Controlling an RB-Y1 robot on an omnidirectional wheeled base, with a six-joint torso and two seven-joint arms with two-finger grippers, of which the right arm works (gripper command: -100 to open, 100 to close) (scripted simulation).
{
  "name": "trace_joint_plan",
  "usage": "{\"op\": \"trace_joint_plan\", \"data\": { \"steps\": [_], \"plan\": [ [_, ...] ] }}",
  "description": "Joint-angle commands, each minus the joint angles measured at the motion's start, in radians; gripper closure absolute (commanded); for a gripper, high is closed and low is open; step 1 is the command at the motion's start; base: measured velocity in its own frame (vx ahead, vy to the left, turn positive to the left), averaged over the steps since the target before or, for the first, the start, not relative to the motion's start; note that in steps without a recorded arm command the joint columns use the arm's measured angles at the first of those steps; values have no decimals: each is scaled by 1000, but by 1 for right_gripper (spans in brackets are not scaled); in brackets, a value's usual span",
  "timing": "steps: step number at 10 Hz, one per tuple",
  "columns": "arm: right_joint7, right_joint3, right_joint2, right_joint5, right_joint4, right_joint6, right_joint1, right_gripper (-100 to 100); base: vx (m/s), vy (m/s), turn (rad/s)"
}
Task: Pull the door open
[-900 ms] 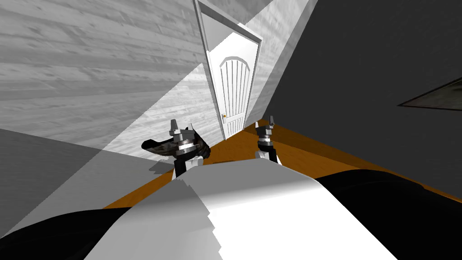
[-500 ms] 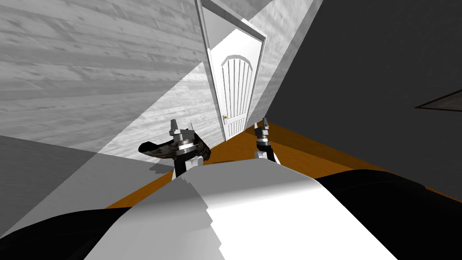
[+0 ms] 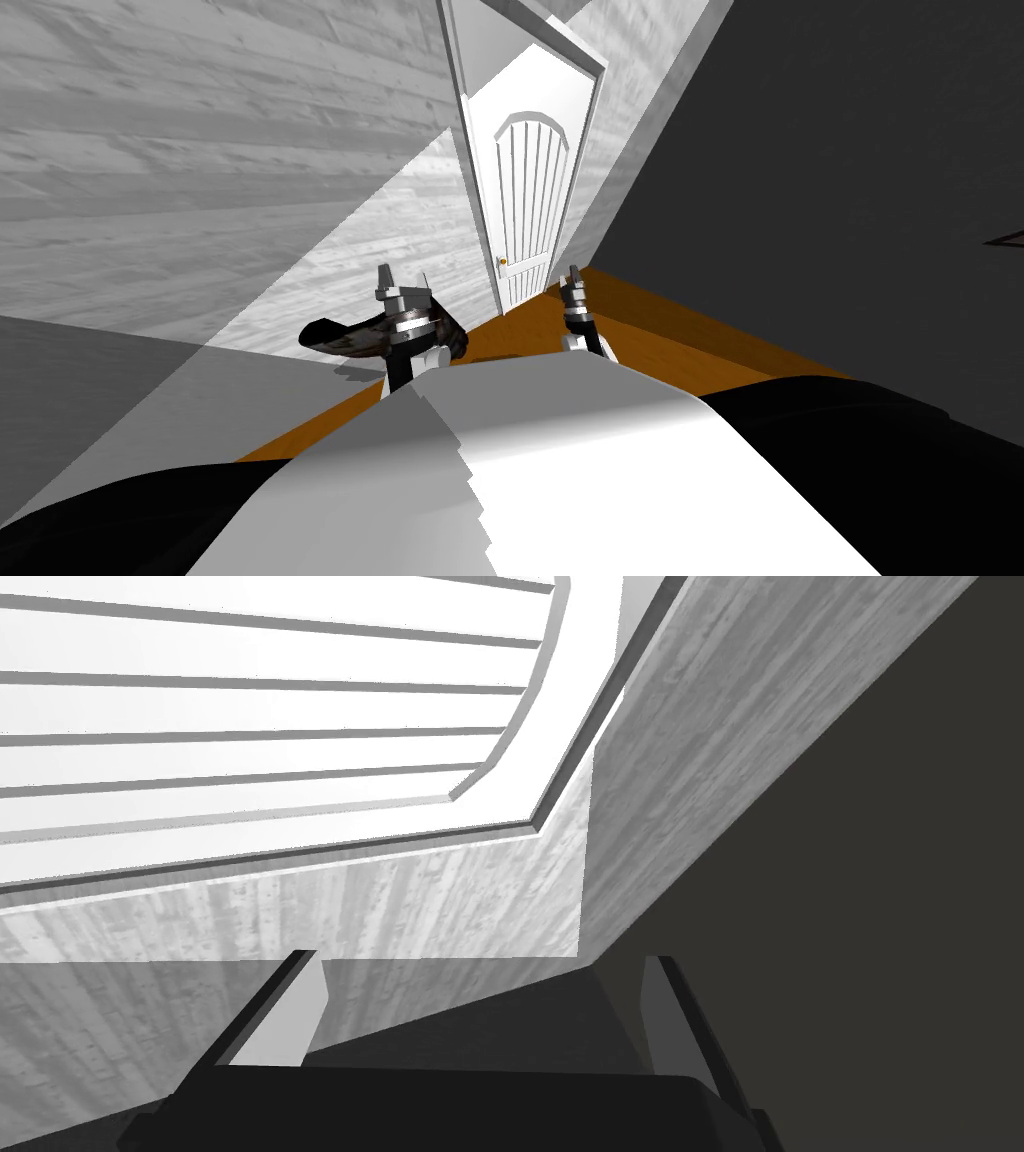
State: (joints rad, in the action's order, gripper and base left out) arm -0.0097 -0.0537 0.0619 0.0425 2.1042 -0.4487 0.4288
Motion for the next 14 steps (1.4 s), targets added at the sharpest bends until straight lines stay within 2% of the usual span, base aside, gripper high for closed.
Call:
{"op": "trace_joint_plan", "data": {
  "steps": [1,14],
  "plan": [
    [34,-2,3,30,-27,-1,-9,-100,96,22,36],
    [316,-12,29,306,-256,10,-92,-100,99,13,43]
  ]
}}
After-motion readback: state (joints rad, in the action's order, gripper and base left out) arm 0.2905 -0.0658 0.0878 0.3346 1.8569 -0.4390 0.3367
